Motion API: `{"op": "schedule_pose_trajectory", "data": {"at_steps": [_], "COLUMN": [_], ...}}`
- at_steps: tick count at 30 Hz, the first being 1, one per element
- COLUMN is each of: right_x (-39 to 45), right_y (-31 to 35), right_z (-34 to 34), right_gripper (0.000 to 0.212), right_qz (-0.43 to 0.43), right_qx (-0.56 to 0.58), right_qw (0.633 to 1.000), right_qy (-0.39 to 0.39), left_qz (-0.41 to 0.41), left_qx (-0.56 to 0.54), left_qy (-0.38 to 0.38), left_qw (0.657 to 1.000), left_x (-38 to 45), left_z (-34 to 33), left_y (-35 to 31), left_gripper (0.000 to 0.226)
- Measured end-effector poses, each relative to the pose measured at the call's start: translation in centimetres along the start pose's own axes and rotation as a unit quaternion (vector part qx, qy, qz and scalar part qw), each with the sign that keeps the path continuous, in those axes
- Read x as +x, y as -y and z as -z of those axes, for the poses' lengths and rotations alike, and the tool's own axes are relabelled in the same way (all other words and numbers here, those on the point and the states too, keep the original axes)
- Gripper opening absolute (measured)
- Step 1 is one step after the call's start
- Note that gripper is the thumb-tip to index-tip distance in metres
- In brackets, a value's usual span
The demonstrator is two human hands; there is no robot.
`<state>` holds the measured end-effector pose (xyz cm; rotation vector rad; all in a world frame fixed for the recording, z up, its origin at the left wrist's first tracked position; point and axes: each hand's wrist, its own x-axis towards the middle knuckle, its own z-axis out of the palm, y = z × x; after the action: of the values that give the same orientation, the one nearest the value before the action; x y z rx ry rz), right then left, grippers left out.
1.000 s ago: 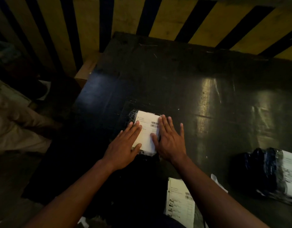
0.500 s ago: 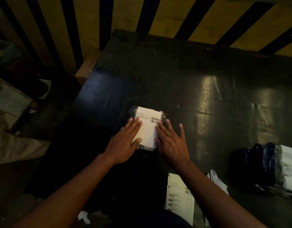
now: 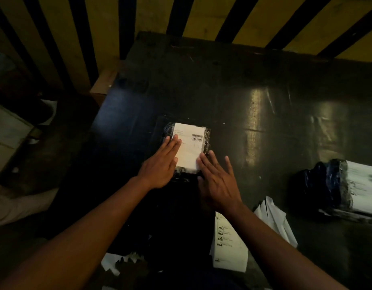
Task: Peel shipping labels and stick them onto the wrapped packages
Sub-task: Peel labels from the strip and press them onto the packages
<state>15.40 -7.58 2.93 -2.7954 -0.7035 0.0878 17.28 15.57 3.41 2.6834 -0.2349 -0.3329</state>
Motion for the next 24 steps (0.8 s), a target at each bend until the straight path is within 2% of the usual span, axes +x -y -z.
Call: {"op": "schedule_pose_trajectory", "data": {"at_steps": [2, 5, 11, 14, 16, 19, 24], "right_x": [0.5, -0.2, -1.8, -0.9, -0.4, -0.3, -0.1], "right_y": [1.7, 4.1, 2.6, 2.3, 2.4, 2.3, 2.4], "right_z": [-0.2, -1.0, -0.7, -0.6, -0.6, -0.6, -0.5], "right_gripper": [0.063, 0.073, 0.072, 0.076, 0.08, 0.082, 0.079], "right_qz": [0.012, 0.034, -0.001, -0.014, -0.019, -0.02, -0.026], "right_qx": [0.012, 0.012, -0.007, 0.026, 0.033, 0.018, 0.004], "right_qw": [1.0, 0.998, 0.999, 0.999, 0.998, 0.997, 0.997], "right_qy": [0.001, 0.044, 0.047, 0.044, 0.047, 0.073, 0.075], "left_qz": [-0.004, 0.003, 0.009, 0.018, -0.01, -0.061, -0.063], "left_qx": [0.004, 0.009, 0.022, 0.099, 0.157, 0.186, 0.2], "left_qy": [0.0, 0.007, 0.012, 0.03, 0.024, 0.039, 0.043], "left_qw": [1.0, 1.0, 1.0, 0.994, 0.987, 0.98, 0.977], "left_x": [0.1, 0.1, 0.0, -0.4, -1.4, -3.4, -6.2], "left_z": [-0.2, -0.3, 0.0, 0.1, -0.5, -1.4, 0.1], "left_y": [0.3, 0.6, 0.0, -0.9, -1.7, -1.9, 1.6], "left_gripper": [0.061, 0.061, 0.062, 0.067, 0.072, 0.078, 0.082]}}
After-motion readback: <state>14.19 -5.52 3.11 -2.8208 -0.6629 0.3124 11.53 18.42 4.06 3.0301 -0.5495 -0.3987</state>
